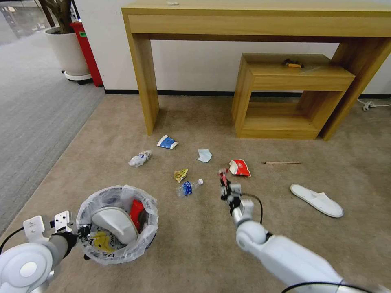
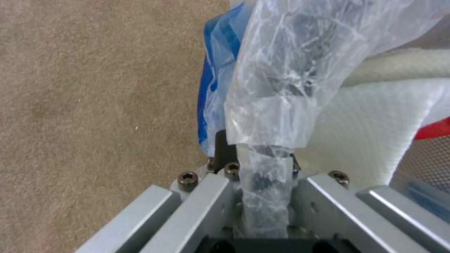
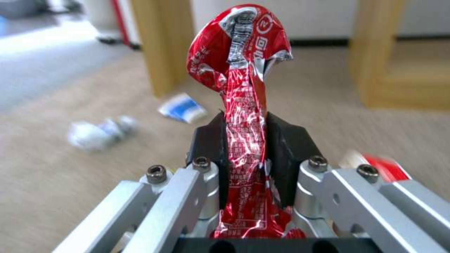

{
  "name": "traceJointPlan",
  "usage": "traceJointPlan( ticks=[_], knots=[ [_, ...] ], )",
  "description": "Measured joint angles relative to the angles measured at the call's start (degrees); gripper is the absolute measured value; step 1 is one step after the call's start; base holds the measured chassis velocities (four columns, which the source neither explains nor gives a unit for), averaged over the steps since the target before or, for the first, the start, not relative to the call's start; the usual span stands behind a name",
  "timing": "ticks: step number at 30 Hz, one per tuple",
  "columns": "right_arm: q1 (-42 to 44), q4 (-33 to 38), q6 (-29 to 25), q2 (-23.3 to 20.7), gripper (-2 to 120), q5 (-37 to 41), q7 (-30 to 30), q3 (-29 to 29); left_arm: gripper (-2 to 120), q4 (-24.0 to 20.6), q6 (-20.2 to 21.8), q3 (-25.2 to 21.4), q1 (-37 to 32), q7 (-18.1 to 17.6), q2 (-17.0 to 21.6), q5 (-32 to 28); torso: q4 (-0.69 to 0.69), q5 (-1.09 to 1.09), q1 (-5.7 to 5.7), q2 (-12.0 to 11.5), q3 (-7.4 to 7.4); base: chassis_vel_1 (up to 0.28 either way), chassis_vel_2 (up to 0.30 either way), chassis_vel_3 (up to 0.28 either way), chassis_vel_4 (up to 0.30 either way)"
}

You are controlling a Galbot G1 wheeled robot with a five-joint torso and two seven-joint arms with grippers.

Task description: Pick up the trash bin and place the garbage on the floor into it.

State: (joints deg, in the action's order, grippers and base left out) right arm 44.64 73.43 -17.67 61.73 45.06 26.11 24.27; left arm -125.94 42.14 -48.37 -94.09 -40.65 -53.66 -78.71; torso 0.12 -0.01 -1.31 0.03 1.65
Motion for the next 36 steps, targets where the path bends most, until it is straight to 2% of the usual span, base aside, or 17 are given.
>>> traceJointPlan(
  ticks=[2, 4, 5, 10, 16, 19, 20, 23, 27, 30, 36],
  knots=[
    [-3.6, 6.1, 0.9, -3.6, 18, 0.2, 0.6, 2.7, 0, 0.1, 0.0, 0.3, 0.2, -0.1, 0.2, 0.0, -0.01, 0.0, 0.0, 0.0, 0.0, 0.0, 0.0, 0.0, 0.0],
    [-5.2, 8.1, 1.1, -4.5, 18, 0.3, 1.0, 3.9, 0, 0.1, 0.0, 0.3, 0.3, -0.1, 0.3, -0.1, -0.01, 0.01, 0.0, 0.0, 0.0, 0.0, 0.0, 0.0, 0.0],
    [-8.6, 12.4, 2.0, -5.7, 18, 0.7, 1.9, 6.8, 0, 0.2, 0.0, 0.5, 0.4, -0.1, 0.3, -0.1, -0.01, -0.01, 0.0, 0.0, 0.01, 0.0, 0.0, 0.0, 0.0],
    [-14.8, 19.7, 2.8, -6.0, 18, 1.6, 3.4, 13.6, 0, 0.9, 0.0, 1.0, 1.1, -0.1, 0.4, -0.1, -0.01, 0.0, 0.0, 0.0, 0.0, 0.0, 0.0, 0.0, 0.0],
    [-19.1, 24.8, 2.8, -5.2, 18, 3.3, 4.2, 18.7, 0, 0.9, 0.0, 1.6, 1.2, -0.1, -0.2, 0.5, -0.01, 0.0, 0.0, 0.0, 0.0, 0.0, 0.0, 0.0, 0.0],
    [-26.8, 28.5, 2.5, -4.2, 18, 5.6, 4.5, 25.4, 0, 0.5, 0.0, 2.0, 1.2, -0.1, -0.8, 1.2, -0.01, 0.0, 0.0, 0.0, 0.0, 0.0, 0.0, 0.0, 0.0],
    [-26.8, 28.5, 2.5, -4.2, 18, 5.6, 4.5, 25.4, 0, 0.5, 0.0, 2.0, 1.2, -0.1, -0.8, 1.2, -0.01, 0.0, 0.0, 0.0, 0.0, 0.0, 0.0, 0.0, 0.0],
    [-32.6, 31.4, 2.5, -2.7, 18, 8.3, 4.8, 30.8, 0, -0.1, 0.0, 1.8, 1.2, -0.2, -0.4, 0.9, -0.01, 0.0, 0.0, 0.0, 0.0, 0.0, 0.0, 0.0, 0.0],
    [-34.8, 32.8, 2.4, -1.3, 18, 9.6, 4.9, 33.8, 0, -0.2, 0.0, 1.6, 1.2, -0.3, -0.2, 0.9, -0.01, 0.0, 0.0, 0.0, 0.0, 0.0, 0.0, 0.0, 0.0],
    [-37.3, 33.6, 2.3, 1.5, 18, 10.7, 4.9, 37.9, 0, -0.2, 0.0, 1.5, 1.5, -0.3, 0.0, 0.6, -0.01, 0.01, 0.0, 0.0, 0.0, 0.0, 0.0, 0.0, 0.0],
    [-38.2, 32.6, 2.3, 5.7, 18, 11.1, 5.4, 40.4, 0, -0.3, 0.0, 1.4, 1.7, -0.4, 0.1, 0.2, -0.02, 0.01, 0.0, 0.0, 0.0, 0.0, 0.0, 0.0, 0.0]
  ],
)
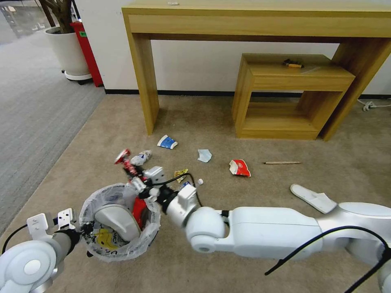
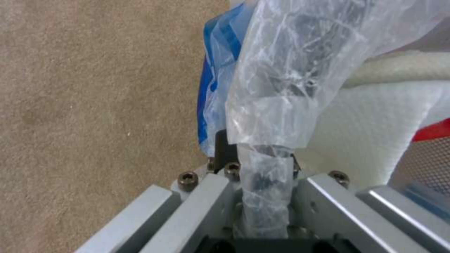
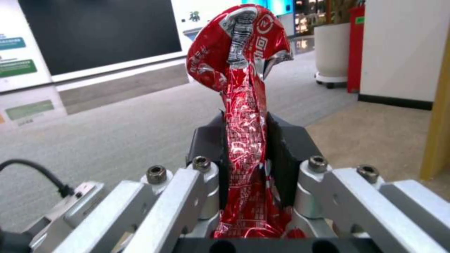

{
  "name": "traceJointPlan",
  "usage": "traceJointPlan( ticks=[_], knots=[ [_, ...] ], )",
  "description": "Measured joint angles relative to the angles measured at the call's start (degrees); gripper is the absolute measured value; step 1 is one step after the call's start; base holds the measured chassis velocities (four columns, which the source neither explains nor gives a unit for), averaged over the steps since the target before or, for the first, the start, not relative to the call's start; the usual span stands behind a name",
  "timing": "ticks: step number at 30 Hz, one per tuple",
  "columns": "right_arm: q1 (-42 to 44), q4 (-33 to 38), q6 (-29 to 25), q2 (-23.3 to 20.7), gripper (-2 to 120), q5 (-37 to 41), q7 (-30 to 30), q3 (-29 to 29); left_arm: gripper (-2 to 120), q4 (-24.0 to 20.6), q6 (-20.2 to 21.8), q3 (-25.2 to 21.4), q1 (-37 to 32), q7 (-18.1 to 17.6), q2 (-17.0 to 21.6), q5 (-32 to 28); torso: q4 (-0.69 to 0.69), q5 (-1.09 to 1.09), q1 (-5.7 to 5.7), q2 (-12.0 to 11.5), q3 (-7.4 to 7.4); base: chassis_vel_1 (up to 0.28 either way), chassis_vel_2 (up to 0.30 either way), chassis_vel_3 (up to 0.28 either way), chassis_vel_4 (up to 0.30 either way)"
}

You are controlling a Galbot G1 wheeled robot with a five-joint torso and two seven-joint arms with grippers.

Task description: Pick up the trash bin and place the garbage on the floor into it.

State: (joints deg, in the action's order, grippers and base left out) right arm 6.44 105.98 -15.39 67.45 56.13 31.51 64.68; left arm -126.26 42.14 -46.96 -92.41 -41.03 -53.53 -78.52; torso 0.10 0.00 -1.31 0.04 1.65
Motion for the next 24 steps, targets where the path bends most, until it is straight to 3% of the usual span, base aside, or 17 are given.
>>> traceJointPlan(
  ticks=[18, 24],
  knots=[
    [4.7, -2.5, 0.0, -1.5, 19, -3.1, 0.3, 2.0, 0, -0.5, 0.0, -0.7, -0.3, -0.4, 0.4, -0.8, 0.01, -0.01, 0.0, 0.0, 0.0, 0.0, 0.0, 0.0, 0.0],
    [7.0, -3.2, -0.1, -2.9, 44, -4.7, 0.6, 1.7, 0, -0.5, 0.0, -0.7, -0.3, -0.4, 0.4, -0.8, 0.01, -0.01, 0.0, 0.0, 0.0, 0.0, 0.0, 0.0, 0.0]
  ],
)
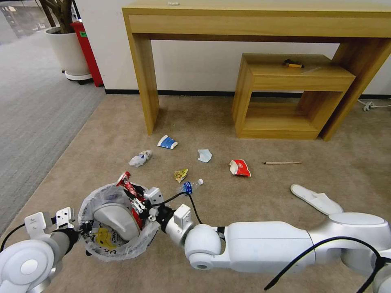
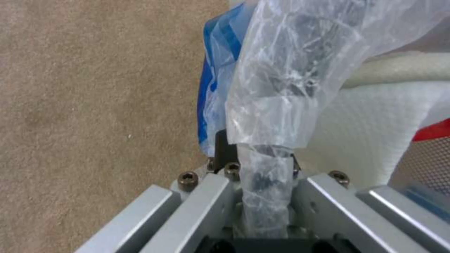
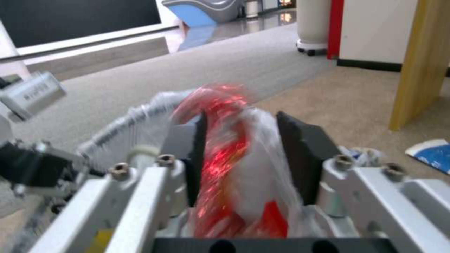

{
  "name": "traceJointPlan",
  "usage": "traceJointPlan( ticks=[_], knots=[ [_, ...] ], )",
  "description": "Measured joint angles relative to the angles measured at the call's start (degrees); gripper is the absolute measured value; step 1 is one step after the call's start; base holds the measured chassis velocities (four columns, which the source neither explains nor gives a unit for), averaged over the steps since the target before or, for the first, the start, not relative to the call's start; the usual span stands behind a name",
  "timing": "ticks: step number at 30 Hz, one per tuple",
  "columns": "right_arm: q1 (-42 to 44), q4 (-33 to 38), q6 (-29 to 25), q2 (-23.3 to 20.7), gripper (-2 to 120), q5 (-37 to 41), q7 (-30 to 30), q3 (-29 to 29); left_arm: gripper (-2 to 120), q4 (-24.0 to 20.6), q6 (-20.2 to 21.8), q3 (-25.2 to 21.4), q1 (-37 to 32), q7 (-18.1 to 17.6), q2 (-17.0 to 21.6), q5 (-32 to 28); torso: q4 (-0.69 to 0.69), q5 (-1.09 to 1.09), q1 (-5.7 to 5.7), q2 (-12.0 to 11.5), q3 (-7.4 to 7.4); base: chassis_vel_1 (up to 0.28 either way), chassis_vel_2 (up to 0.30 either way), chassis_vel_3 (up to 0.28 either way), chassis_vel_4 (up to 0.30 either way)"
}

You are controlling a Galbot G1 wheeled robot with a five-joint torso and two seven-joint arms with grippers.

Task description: Pick up the trash bin and place the garbage on the floor into it.

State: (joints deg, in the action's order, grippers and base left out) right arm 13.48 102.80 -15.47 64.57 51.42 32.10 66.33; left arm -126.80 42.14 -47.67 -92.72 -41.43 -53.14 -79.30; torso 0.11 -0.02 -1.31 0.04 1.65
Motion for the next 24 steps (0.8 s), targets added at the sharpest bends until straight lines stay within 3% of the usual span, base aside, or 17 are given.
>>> traceJointPlan(
  ticks=[12, 13, 22, 24],
  knots=[
    [1.8, -0.1, -0.2, -0.3, 84, -1.2, 1.0, -2.4, 0, -0.2, 0.0, -0.4, -0.7, 0.0, -0.5, 0.3, 0.0, 0.0, 0.0, 0.0, 0.0, 0.0, 0.0, 0.0, 0.0],
    [2.3, 0.2, 0.0, -0.3, 92, -0.8, 2.0, -3.9, 0, -0.2, 0.0, -0.5, -0.9, 0.1, -0.6, 0.5, -0.01, 0.0, 0.0, 0.0, 0.0, 0.0, 0.0, 0.0, 0.0],
    [6.5, -0.7, 1.1, -3.8, 100, -3.0, 4.8, -14.8, 0, -0.2, 0.0, -0.8, -0.9, 0.1, -0.7, 0.6, 0.0, -0.01, 0.0, 0.0, 0.0, 0.0, 0.0, 0.0, 0.0],
    [9.4, -1.6, 1.1, -6.4, 100, -5.9, 5.2, -19.9, 0, -0.2, 0.0, -1.1, -0.9, 0.2, -1.0, 0.7, -0.01, -0.01, 0.0, 0.0, 0.0, 0.0, 0.0, 0.0, 0.0]
  ],
)
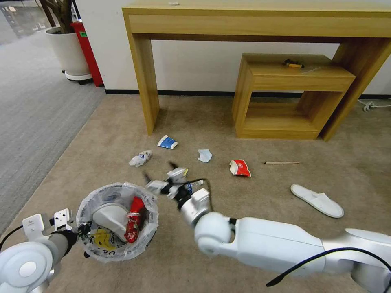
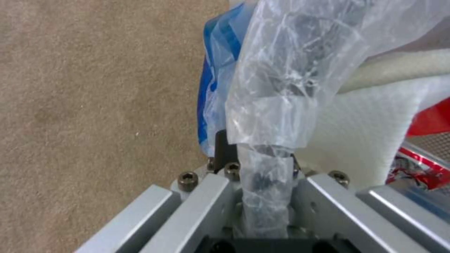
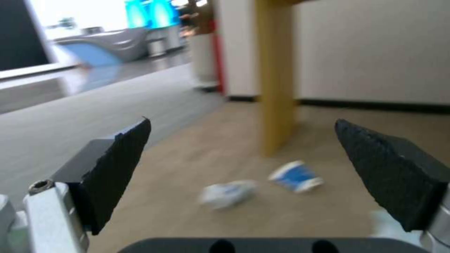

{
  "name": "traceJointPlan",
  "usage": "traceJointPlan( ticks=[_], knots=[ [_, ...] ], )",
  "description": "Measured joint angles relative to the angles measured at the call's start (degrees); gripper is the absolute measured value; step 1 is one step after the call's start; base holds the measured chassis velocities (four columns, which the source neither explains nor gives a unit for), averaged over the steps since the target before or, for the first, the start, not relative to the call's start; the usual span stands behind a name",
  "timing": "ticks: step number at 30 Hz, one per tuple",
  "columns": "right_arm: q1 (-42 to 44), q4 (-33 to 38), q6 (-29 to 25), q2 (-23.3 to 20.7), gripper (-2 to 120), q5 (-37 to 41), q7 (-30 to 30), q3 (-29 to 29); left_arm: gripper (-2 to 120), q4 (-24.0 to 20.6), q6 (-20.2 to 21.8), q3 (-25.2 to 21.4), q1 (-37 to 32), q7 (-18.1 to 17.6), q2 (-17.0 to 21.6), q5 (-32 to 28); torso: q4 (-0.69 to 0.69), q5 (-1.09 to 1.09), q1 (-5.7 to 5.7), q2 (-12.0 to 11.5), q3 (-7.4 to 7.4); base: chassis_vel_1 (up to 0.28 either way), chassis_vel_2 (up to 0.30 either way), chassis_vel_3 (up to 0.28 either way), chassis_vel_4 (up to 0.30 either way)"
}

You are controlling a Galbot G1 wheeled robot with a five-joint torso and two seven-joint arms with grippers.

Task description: Pick up the trash bin and place the garbage on the floor into it.

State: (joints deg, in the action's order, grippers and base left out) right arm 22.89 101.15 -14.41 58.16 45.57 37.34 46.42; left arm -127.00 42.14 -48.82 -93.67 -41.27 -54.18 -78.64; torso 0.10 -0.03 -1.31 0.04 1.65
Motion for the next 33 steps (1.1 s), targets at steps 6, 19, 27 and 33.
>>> traceJointPlan(
  ticks=[6, 19, 27, 33],
  knots=[
    [5.3, -1.7, -1.2, -4.2, 100, -4.0, -0.1, -8.0, 0, 0.0, 0.0, -0.4, 0.1, 0.2, -0.2, 0.0, 0.01, -0.01, 0.0, 0.0, 0.0, 0.0, 0.0, 0.0, 0.0],
    [29.7, -5.2, -5.6, -10.0, 100, -8.7, -5.4, -36.6, 0, 0.0, 0.0, -0.7, 1.2, 1.2, -1.1, 0.5, 0.02, 0.0, 0.0, 0.0, 0.0, 0.0, 0.0, 0.0, 0.0],
    [32.1, -5.4, -6.0, -9.7, 100, -10.0, -5.5, -38.3, 0, -1.0, 0.0, -1.0, 0.4, 1.3, -1.0, 0.4, 0.01, 0.0, 0.0, 0.0, 0.0, 0.0, 0.0, 0.0, 0.0],
    [32.1, -5.8, -6.0, -9.1, 100, -10.8, -5.1, -38.2, 0, -1.5, 0.0, -1.1, -0.2, 1.3, -1.1, 0.4, 0.01, 0.01, 0.0, 0.0, 0.0, 0.0, 0.0, 0.0, 0.0]
  ],
)
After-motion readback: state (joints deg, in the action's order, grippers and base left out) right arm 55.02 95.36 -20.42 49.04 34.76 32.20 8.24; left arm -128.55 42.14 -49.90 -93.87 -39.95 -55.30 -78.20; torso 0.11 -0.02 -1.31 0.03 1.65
